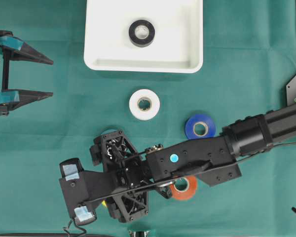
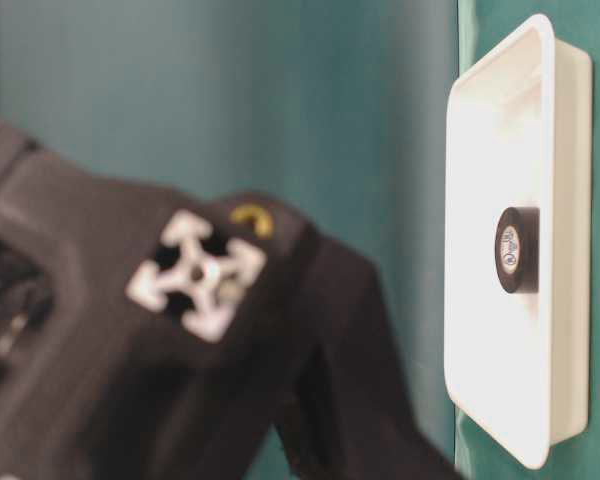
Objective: Pick up the tape from a random location and place it into the white case.
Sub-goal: 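Lower the right gripper with one finger inside the yellow roll's hole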
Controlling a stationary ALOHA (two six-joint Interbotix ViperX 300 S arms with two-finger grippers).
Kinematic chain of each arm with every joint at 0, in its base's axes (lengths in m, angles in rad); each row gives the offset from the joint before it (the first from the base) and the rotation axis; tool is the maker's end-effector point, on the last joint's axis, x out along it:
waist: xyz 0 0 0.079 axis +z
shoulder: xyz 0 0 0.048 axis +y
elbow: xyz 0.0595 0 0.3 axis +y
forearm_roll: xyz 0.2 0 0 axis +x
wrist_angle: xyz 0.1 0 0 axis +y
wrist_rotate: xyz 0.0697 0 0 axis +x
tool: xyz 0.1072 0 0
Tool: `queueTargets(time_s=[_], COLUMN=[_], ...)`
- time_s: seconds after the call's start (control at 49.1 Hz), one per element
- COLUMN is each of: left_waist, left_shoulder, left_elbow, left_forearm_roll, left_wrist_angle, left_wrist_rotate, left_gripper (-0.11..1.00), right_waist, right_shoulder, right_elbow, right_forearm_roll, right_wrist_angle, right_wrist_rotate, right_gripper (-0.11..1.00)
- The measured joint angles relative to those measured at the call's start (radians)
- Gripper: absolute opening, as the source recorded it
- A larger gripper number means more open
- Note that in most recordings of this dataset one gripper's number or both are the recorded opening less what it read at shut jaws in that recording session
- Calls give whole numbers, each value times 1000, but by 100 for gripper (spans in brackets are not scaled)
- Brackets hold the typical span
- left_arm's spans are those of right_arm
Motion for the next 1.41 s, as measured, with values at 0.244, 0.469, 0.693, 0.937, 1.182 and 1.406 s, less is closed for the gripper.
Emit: queueTargets(time_s=[0.244,0.469,0.693,0.937,1.182,1.406], left_waist=[0,0,0,0,0,0], left_shoulder=[0,0,0,0,0,0], left_elbow=[0,0,0,0,0,0], left_forearm_roll=[0,0,0,0,0,0], left_wrist_angle=[0,6,8,8,8,8], left_wrist_rotate=[0,0,0,0,0,3], left_gripper=[97,97,97,97,97,97], right_waist=[0,2,2,0,2,2], right_shoulder=[0,0,23,57,117,175], right_elbow=[0,0,0,0,0,2], right_forearm_roll=[0,0,0,0,0,0], right_wrist_angle=[0,2,3,5,-6,-46], right_wrist_rotate=[3,3,5,8,20,43], right_gripper=[93,93,93,93,93,93])
